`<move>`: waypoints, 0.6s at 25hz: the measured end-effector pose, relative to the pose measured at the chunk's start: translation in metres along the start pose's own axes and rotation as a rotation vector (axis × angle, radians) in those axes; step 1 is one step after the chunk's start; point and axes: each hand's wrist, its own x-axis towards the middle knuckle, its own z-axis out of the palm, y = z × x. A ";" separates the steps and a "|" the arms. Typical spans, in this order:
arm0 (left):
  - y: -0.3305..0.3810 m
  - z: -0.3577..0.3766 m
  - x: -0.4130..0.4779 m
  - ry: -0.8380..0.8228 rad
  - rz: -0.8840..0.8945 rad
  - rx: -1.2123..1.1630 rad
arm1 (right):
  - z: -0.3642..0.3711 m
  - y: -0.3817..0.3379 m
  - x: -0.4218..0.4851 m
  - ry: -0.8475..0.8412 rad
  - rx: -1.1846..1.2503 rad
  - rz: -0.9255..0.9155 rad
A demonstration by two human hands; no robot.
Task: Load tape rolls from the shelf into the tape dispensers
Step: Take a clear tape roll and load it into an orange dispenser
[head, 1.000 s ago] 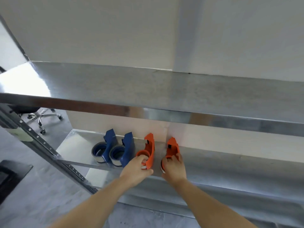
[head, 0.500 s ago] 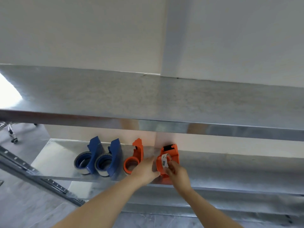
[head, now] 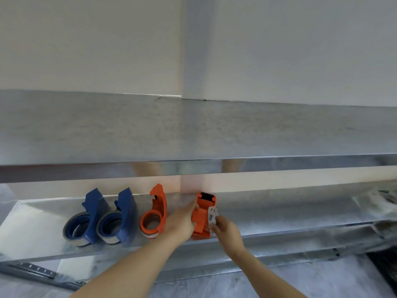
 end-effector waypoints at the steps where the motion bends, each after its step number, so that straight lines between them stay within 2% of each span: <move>1: -0.001 0.000 0.000 -0.006 0.004 -0.007 | -0.004 0.002 -0.001 0.009 -0.002 0.004; 5: -0.003 -0.004 0.005 -0.063 0.035 -0.007 | -0.029 0.008 -0.007 0.072 -0.034 0.024; 9: 0.009 -0.017 0.016 -0.028 0.087 -0.021 | -0.062 0.014 -0.020 0.176 -0.048 0.054; 15: 0.081 -0.012 0.034 -0.118 0.205 0.030 | -0.123 0.040 -0.066 0.373 -0.010 0.158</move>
